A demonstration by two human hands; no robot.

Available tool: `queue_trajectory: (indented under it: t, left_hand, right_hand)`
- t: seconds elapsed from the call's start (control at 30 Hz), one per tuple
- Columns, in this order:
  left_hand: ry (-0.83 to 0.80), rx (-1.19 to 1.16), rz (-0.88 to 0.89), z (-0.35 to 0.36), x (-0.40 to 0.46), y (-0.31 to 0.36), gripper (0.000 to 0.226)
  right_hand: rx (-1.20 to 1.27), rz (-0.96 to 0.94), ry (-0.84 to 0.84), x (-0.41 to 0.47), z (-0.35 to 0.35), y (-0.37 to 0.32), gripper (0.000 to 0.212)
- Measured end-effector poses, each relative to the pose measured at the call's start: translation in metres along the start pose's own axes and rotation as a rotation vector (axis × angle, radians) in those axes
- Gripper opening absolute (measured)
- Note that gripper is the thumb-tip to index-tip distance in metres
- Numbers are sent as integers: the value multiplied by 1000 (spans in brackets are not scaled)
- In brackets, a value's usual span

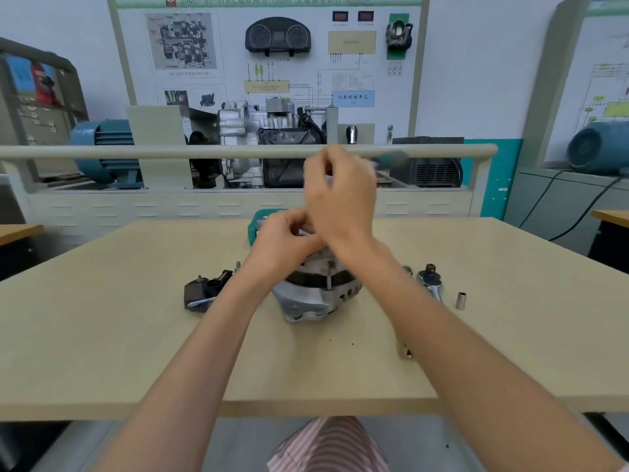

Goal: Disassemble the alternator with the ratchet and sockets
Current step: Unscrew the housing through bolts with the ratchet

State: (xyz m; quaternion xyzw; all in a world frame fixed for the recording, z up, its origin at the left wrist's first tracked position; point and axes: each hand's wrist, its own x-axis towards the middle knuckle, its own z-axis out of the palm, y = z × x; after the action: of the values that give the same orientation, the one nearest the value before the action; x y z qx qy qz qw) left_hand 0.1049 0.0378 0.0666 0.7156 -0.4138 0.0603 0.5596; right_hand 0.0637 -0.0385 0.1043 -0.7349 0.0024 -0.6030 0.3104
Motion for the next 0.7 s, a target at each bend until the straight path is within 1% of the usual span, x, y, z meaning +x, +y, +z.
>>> queue_trajectory:
  t: [0.03,0.07,0.1,0.13,0.17,0.2,0.23,0.27,0.3,0.33,0.37,0.4,0.43,0.47,0.5,0.57,0.6,0.63,0.67,0.7]
  left_hand:
    - [-19,-26,-13,0,-1,0,21]
    - [-26,-49,-20,0,-1,-1,13]
    - [-24,-63,-20,0,-1,-2,10]
    - [-17,-68,-19,0,0,-4,10]
    - [-8,-62,-21,0,1,-5,10]
    - [-6,-56,-20,0,1,-6,10]
    - [-9,-51,-20,0,1,-5,11]
    - [-5,-47,-18,0,0,-4,15]
    - [4,-31,-14,0,0,-3,21]
    - [19,-6,-11,0,0,-4,25]
    - [32,18,-14,-1,0,-3,27]
    - [36,33,-17,-1,1,-2,27]
    - [32,39,-12,-1,1,-1,27]
    - [14,36,-6,-3,1,-1,27]
    - [-17,27,-9,-4,1,0,25]
    - [-60,0,-32,-5,1,0,17]
    - [-63,-18,-39,-6,2,-1,14]
    - [-56,-29,-44,-6,1,-2,13]
    - [-45,-33,-50,-6,1,-3,13]
    - [-34,-36,-51,-6,1,-3,13]
  right_hand:
    - [252,106,-102,10,-3,-2,36]
    - [486,234,-169,18,-5,-4,44]
    - [668,333,-201,24,-5,-5,50]
    - [791,401,-211,26,-4,-5,53]
    - [837,425,-215,25,-3,-3,54]
    - [818,397,-204,21,-2,-1,51]
    - [713,303,-166,14,-2,2,45]
    - [520,154,-105,5,-1,6,38]
    - [253,-5,-32,-5,2,9,32]
    - [-35,-119,47,-15,5,11,29]
    - [-265,-169,130,-23,7,12,28]
    - [-379,-160,192,-24,8,10,25]
    - [-406,-129,203,-20,9,8,24]
    - [-359,-83,141,-12,7,7,25]
    - [-225,-42,34,-3,5,6,31]
    - [169,101,-222,16,-2,4,44]
    - [359,188,-310,23,-5,3,50]
    - [519,253,-348,27,-6,3,54]
    - [613,294,-341,26,-5,4,54]
    - [641,302,-312,22,-5,4,50]
